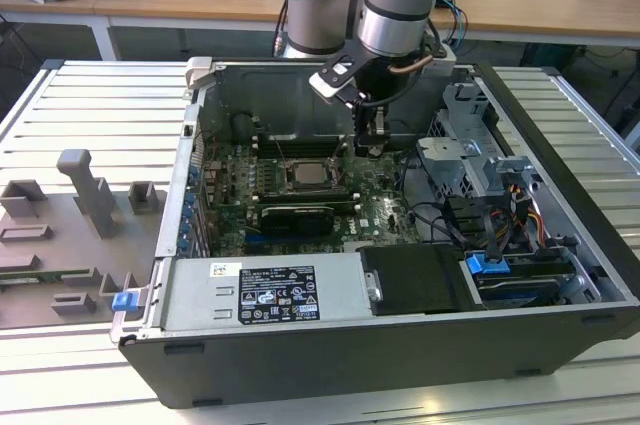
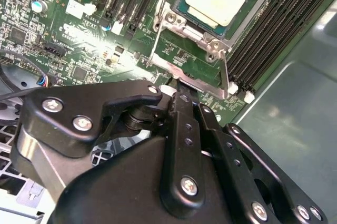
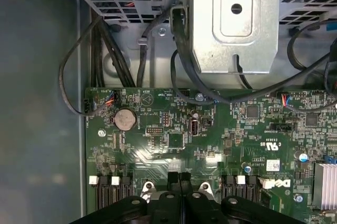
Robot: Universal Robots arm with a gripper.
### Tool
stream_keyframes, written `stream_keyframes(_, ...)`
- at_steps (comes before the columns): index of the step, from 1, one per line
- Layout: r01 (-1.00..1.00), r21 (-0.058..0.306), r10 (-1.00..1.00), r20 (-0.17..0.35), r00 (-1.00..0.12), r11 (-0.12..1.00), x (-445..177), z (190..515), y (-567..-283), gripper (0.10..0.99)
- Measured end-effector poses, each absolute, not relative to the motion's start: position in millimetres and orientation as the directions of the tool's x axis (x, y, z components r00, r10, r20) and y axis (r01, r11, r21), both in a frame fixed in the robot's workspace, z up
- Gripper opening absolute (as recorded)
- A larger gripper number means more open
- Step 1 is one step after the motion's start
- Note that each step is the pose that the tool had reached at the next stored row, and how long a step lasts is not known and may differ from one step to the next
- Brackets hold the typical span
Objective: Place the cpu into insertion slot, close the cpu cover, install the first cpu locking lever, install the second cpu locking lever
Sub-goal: 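Close the cpu cover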
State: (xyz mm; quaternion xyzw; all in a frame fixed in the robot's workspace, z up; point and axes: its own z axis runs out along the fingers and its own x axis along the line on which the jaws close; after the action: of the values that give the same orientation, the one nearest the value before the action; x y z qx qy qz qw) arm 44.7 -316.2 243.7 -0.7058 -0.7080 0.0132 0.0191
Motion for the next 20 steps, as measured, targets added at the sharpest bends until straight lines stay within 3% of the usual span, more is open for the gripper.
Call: stream_keyframes(20,0.999,-0.046,1.0,0.008,-0.003,0.003,28.0,243.7,-316.1,0.106)
